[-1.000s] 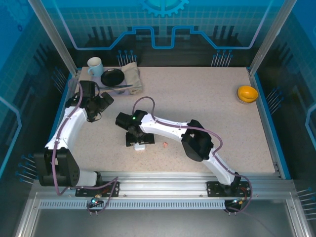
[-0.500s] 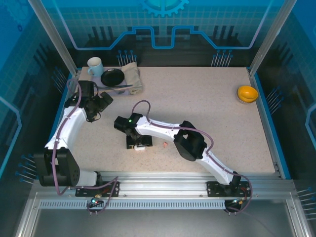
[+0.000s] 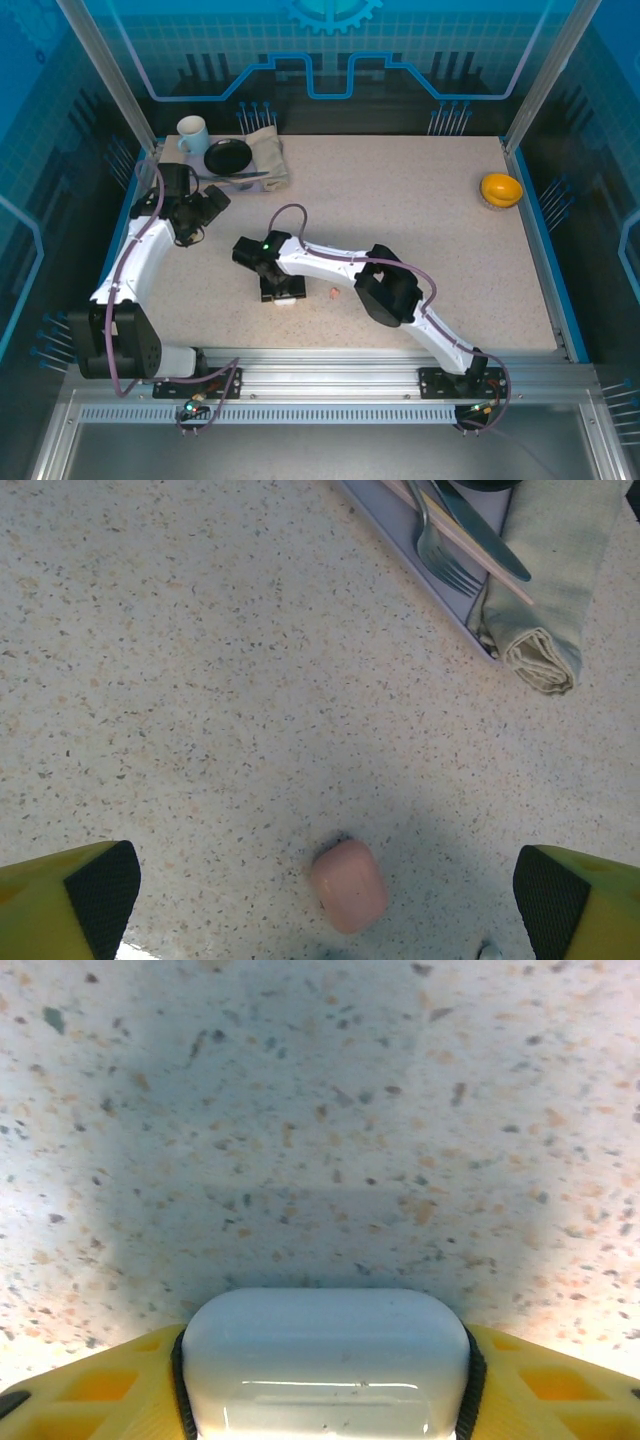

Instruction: Insert wireless bluetooth earbuds into charging case

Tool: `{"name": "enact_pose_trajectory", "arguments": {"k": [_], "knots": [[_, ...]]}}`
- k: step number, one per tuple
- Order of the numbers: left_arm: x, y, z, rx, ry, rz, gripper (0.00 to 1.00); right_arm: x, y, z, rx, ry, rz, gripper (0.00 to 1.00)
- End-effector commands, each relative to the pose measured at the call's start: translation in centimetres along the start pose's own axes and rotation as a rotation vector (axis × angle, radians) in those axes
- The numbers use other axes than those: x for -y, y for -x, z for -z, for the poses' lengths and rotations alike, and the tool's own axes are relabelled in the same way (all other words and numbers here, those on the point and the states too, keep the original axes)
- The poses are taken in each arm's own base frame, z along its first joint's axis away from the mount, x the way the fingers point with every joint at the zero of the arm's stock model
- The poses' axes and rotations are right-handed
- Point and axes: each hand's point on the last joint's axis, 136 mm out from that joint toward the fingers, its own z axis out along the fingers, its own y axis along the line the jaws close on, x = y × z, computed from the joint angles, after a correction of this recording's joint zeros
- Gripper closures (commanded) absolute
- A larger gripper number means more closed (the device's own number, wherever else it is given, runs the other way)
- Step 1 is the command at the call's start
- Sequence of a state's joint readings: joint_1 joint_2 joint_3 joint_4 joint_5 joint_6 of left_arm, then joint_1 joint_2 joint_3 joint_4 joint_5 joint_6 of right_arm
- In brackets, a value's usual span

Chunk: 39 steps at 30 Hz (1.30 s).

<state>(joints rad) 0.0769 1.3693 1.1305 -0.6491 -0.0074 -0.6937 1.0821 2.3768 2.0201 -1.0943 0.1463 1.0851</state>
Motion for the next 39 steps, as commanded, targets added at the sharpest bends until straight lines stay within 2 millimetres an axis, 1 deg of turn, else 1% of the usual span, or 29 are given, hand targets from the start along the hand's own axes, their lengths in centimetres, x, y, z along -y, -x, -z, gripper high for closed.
{"name": "enact_pose_trajectory", "arguments": {"k": [1, 5, 8, 9, 13, 17, 20, 24, 27, 29, 33, 39], "knots": [[0.9, -0.1, 0.7, -0.011, -0.067, -0.003, 0.01, 0.8, 0.8, 3.6, 0.074, 0.043, -0.038, 0.46], [2.0, -1.2, 0.6, -0.062, -0.148, -0.006, 0.01, 2.6, 2.3, 6.2, 0.133, 0.079, -0.097, 0.47], [3.3, -3.0, 0.7, -0.122, -0.272, 0.002, 0.01, 4.3, 4.0, 8.4, 0.183, 0.131, -0.170, 0.47], [3.8, -3.6, 0.9, -0.135, -0.323, 0.009, 0.01, 5.2, 4.8, 9.2, 0.202, 0.145, -0.204, 0.47], [4.7, -6.3, 2.0, -0.171, -0.509, 0.034, 0.01, 8.4, 7.8, 11.8, 0.263, 0.214, -0.328, 0.47], [5.4, -8.9, 3.5, -0.156, -0.652, -0.017, 0.01, 11.0, 10.4, 13.4, 0.283, 0.291, -0.442, 0.47], [6.9, -11.4, 4.4, -0.151, -0.777, -0.067, 0.01, 11.9, 12.0, 14.2, 0.275, 0.376, -0.521, 0.46], [8.6, -15.3, 4.9, -0.138, -0.873, -0.181, 0.01, 12.3, 13.6, 14.7, 0.250, 0.478, -0.608, 0.46], [9.3, -17.3, 4.1, -0.119, -0.870, -0.244, 0.01, 12.3, 14.1, 14.7, 0.217, 0.537, -0.659, 0.46], [9.7, -18.1, 3.4, -0.111, -0.865, -0.264, 0.04, 11.9, 14.3, 14.6, 0.193, 0.582, -0.689, 0.46], [11.2, -18.9, 2.3, -0.116, -0.885, -0.287, 0.11, 10.8, 14.5, 14.3, 0.145, 0.651, -0.730, 0.46], [13.6, -19.0, 1.4, -0.111, -0.896, -0.322, 0.24, 9.7, 14.2, 14.4, 0.116, 0.696, -0.752, 0.46]]}}
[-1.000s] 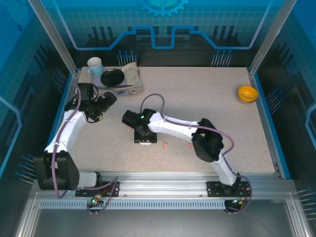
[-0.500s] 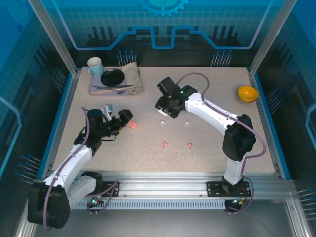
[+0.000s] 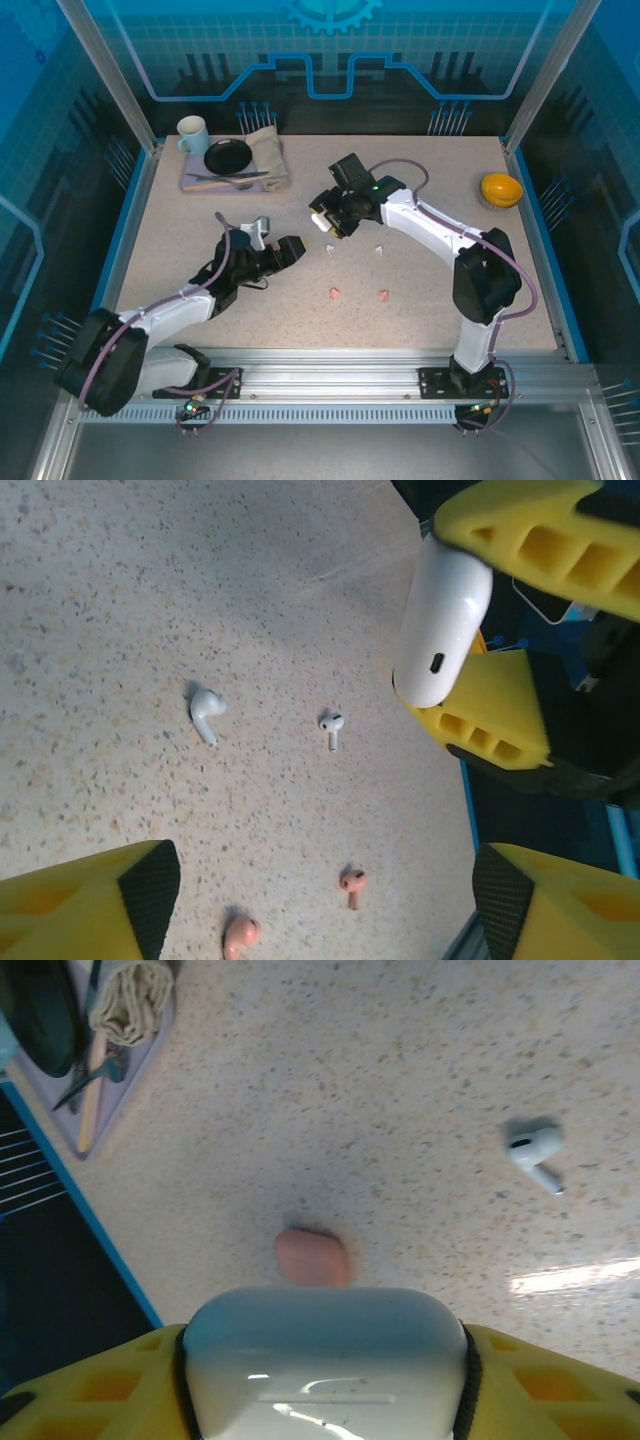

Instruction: Insert wireless bluetooth earbuds into charging case

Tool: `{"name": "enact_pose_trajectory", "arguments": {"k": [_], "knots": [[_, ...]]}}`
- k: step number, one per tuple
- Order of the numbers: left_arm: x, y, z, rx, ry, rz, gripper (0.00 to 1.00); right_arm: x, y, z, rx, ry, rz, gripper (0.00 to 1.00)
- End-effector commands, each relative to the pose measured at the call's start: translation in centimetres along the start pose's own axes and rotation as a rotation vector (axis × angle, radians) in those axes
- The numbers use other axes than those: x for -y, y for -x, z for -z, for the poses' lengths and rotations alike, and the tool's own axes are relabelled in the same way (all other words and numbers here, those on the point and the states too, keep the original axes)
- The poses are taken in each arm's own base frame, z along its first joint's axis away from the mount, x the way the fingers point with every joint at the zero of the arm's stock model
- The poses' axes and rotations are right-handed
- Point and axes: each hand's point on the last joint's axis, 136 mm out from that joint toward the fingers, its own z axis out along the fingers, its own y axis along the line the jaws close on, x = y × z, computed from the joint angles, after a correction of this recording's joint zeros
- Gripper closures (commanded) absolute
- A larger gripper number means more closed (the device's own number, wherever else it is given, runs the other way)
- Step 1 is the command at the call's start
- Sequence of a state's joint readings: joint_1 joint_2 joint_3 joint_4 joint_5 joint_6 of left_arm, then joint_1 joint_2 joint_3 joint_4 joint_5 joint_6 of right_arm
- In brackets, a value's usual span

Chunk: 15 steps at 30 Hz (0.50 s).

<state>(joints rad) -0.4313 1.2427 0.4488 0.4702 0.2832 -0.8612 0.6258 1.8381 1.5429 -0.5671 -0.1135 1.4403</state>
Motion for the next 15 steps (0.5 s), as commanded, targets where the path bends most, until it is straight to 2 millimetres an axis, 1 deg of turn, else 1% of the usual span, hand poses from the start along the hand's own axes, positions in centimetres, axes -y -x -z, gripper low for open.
{"name": "enact_pose_trajectory", "arguments": {"k": [1, 5, 8, 15], "knots": [[3.4, 2.8, -0.8, 0.086, -0.085, -0.082, 0.26, -1.4, -1.1, 0.9, -0.039, 0.067, -0.035, 0.46], [4.1, 3.7, -1.5, 0.104, -0.102, -0.083, 0.31, -1.5, -1.6, 0.8, -0.041, 0.067, -0.041, 0.46], [4.5, 4.2, -2.0, 0.108, -0.109, -0.086, 0.32, -1.8, -2.1, 0.6, -0.056, 0.076, -0.041, 0.46], [4.9, 5.1, -3.1, 0.119, -0.106, -0.093, 0.39, -2.2, -3.0, 0.6, -0.071, 0.088, -0.035, 0.46]]}}
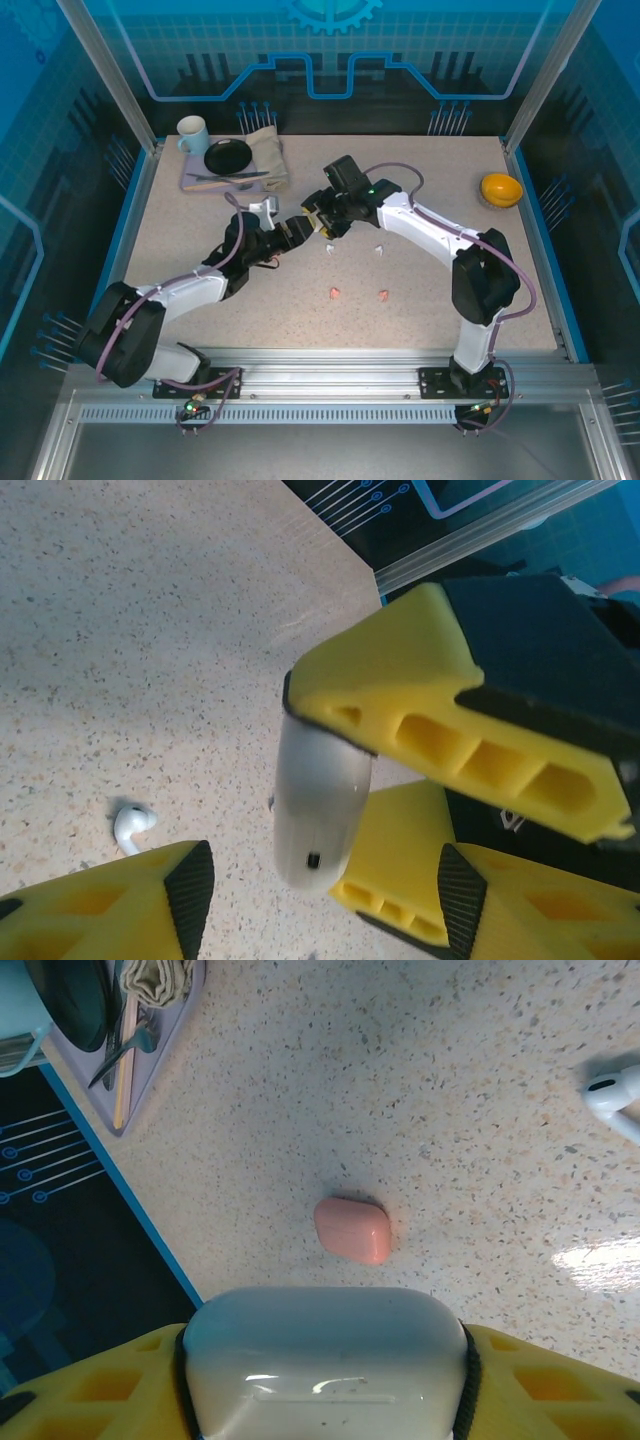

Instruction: Insert wireless bluetooth earbuds into charging case

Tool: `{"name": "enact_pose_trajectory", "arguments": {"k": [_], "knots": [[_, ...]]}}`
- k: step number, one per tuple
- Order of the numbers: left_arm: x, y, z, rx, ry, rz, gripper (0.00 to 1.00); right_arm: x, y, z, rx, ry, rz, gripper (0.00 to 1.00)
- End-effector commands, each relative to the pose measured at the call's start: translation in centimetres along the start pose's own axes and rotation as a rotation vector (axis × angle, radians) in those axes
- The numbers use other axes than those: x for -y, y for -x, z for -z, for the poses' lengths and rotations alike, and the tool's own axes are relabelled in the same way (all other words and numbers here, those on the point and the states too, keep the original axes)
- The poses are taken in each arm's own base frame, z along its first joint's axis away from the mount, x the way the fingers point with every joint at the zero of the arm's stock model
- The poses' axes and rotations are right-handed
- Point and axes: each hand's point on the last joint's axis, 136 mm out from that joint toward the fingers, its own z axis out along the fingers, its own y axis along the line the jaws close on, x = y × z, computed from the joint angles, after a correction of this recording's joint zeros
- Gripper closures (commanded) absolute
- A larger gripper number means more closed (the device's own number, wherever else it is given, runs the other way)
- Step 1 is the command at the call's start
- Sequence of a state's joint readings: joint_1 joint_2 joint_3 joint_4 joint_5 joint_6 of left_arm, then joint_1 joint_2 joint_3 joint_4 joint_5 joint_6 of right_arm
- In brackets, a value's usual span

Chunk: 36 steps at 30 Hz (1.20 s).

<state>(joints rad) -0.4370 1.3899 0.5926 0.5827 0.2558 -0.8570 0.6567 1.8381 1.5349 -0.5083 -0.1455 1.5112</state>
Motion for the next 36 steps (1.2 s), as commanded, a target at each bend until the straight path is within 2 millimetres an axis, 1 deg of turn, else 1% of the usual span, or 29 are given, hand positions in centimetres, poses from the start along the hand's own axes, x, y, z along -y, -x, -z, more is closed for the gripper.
{"name": "enact_pose_trajectory", "arguments": {"k": [1, 8, 11, 17, 20, 22, 23, 25, 26, 27, 28, 30, 31, 32, 34, 36], "knots": [[1.6, 1.3, -0.8, 0.038, -0.038, -0.049, 0.40, -0.8, -1.3, 0.8, -0.030, 0.036, 0.000, 0.47], [1.4, 1.3, -1.4, 0.030, -0.032, -0.054, 0.49, -0.8, -1.6, 0.7, -0.037, 0.039, -0.004, 0.47], [1.2, 1.4, -1.4, 0.033, -0.026, -0.053, 0.51, -0.9, -1.6, 0.7, -0.038, 0.042, -0.004, 0.47], [1.4, 1.5, -1.8, 0.028, -0.030, -0.059, 0.65, -0.9, -1.8, 0.6, -0.044, 0.046, -0.004, 0.48], [1.5, 1.6, -1.9, 0.026, -0.032, -0.057, 0.70, -1.0, -1.8, 0.6, -0.047, 0.050, -0.008, 0.47], [1.5, 1.6, -1.9, 0.027, -0.031, -0.058, 0.71, -1.0, -1.9, 0.5, -0.049, 0.052, -0.011, 0.47], [1.5, 1.6, -1.9, 0.027, -0.030, -0.057, 0.74, -1.1, -1.9, 0.5, -0.051, 0.057, -0.012, 0.47], [1.5, 1.7, -1.9, 0.029, -0.029, -0.058, 0.77, -1.3, -2.0, 0.6, -0.055, 0.068, -0.017, 0.45], [1.5, 1.6, -1.9, 0.026, -0.028, -0.056, 0.81, -1.5, -2.0, 0.6, -0.055, 0.073, -0.020, 0.43], [1.5, 1.7, -1.9, 0.025, -0.028, -0.058, 0.83, -1.7, -1.9, 0.8, -0.052, 0.084, -0.023, 0.37], [1.6, 1.7, -1.9, 0.023, -0.030, -0.060, 0.85, -2.0, -1.6, 1.0, -0.045, 0.099, -0.022, 0.31], [1.8, 1.6, -1.8, 0.016, -0.028, -0.065, 0.86, -2.3, -0.3, 2.1, -0.004, 0.126, -0.025, 0.20], [1.9, 1.6, -1.7, 0.010, -0.027, -0.070, 0.87, -2.4, 0.5, 2.7, 0.022, 0.141, -0.024, 0.17], [2.1, 1.5, -1.5, 0.002, -0.025, -0.080, 0.87, -2.5, 1.5, 3.8, 0.056, 0.162, -0.017, 0.16], [2.3, 1.4, -1.1, -0.019, -0.015, -0.102, 0.87, -2.0, 3.3, 5.6, 0.109, 0.181, 0.020, 0.14], [2.8, 1.2, -0.6, -0.053, -0.019, -0.128, 0.88, -0.8, 5.0, 7.4, 0.150, 0.172, 0.091, 0.13]]}}
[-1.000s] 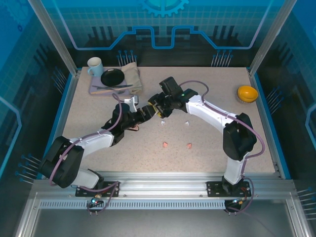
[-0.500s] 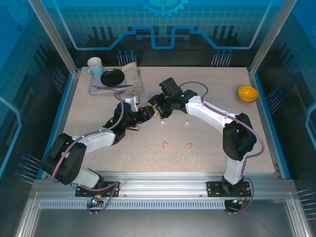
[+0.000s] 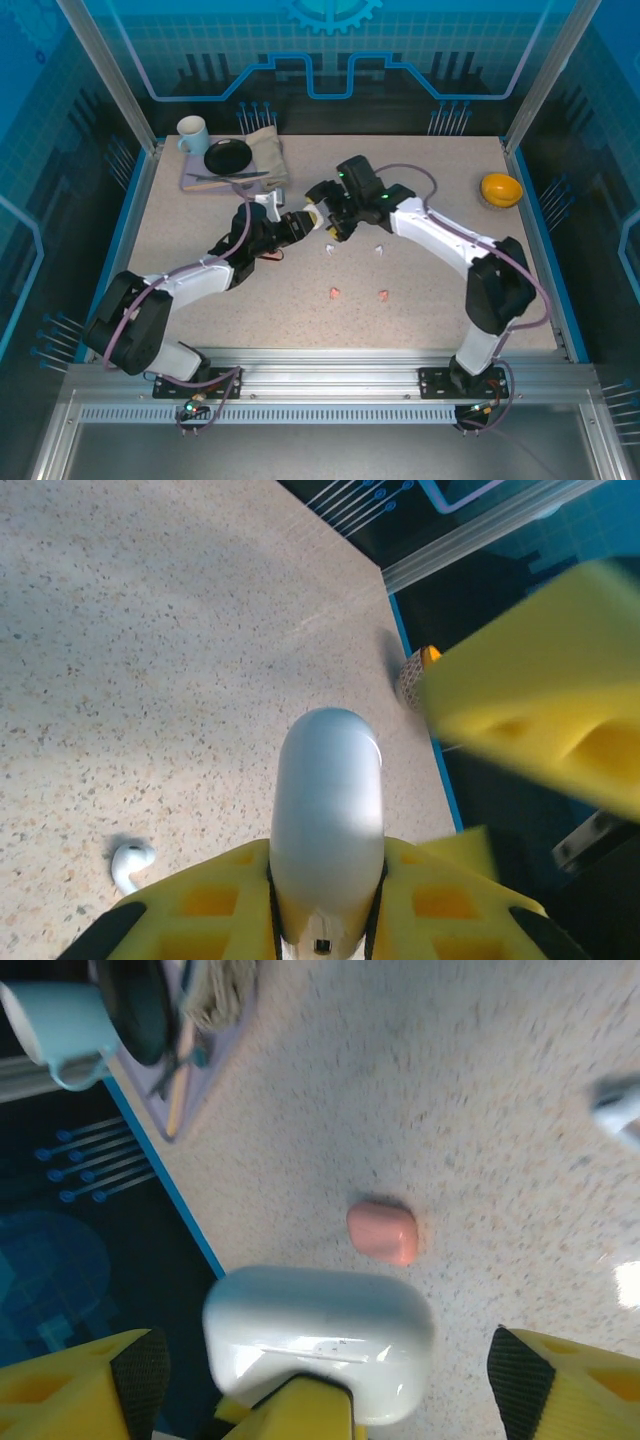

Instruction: Insert wireless bluetooth earbuds into charging case

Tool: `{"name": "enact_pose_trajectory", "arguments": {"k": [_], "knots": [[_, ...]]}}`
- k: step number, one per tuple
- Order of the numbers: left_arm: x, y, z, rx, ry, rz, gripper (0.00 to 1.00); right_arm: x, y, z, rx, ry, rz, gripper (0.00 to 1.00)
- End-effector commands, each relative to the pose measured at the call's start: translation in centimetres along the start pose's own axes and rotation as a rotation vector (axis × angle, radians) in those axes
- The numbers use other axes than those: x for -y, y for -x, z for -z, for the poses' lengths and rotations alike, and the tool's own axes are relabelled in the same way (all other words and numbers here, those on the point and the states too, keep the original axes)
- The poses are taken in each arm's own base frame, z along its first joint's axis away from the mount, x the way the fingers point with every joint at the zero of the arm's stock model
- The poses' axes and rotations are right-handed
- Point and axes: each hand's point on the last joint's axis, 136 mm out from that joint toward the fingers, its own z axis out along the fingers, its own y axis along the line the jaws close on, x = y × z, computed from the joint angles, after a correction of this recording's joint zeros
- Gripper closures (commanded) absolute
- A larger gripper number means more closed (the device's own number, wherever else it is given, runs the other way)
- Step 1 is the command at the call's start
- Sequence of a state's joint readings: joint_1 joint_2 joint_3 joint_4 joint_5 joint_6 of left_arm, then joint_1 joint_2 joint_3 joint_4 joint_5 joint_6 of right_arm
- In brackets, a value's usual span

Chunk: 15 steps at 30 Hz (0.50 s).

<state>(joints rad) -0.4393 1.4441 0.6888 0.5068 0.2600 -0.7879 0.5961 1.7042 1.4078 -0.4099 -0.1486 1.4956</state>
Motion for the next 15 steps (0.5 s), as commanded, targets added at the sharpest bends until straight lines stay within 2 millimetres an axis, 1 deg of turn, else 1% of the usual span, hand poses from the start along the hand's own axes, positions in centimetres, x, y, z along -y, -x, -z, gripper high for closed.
{"name": "enact_pose_trajectory", "arguments": {"k": [1, 3, 4, 6, 8, 9, 11, 15], "knots": [[2.4, 0.5, 1.0, -0.048, -0.044, -0.082, 0.88, -0.7, 3.8, 4.5, 0.109, 0.075, 0.146, 0.12], [2.6, 0.6, 1.6, -0.089, -0.059, -0.096, 0.88, -0.6, 4.9, 5.9, 0.120, 0.118, 0.318, 0.10], [2.7, 0.6, 1.8, -0.105, -0.069, -0.102, 0.88, -0.7, 5.0, 6.3, 0.118, 0.137, 0.411, 0.10], [2.8, 0.9, 2.5, -0.139, -0.091, -0.108, 0.88, -0.8, 4.4, 7.2, 0.114, 0.180, 0.655, 0.10], [3.2, 1.0, 3.0, -0.174, -0.118, -0.115, 0.88, -0.4, 2.9, 7.5, 0.098, 0.208, 0.846, 0.10], [3.4, 1.1, 3.3, -0.193, -0.128, -0.121, 0.88, -0.1, 2.1, 7.6, 0.082, 0.232, 0.910, 0.10], [3.8, 0.9, 3.6, -0.237, -0.150, -0.129, 0.88, 0.4, 1.1, 7.7, 0.054, 0.271, 0.987, 0.10], [4.9, 0.5, 3.9, -0.306, -0.195, -0.137, 0.87, 0.1, -0.9, 7.5, -0.015, 0.371, 1.053, 0.12]]}}
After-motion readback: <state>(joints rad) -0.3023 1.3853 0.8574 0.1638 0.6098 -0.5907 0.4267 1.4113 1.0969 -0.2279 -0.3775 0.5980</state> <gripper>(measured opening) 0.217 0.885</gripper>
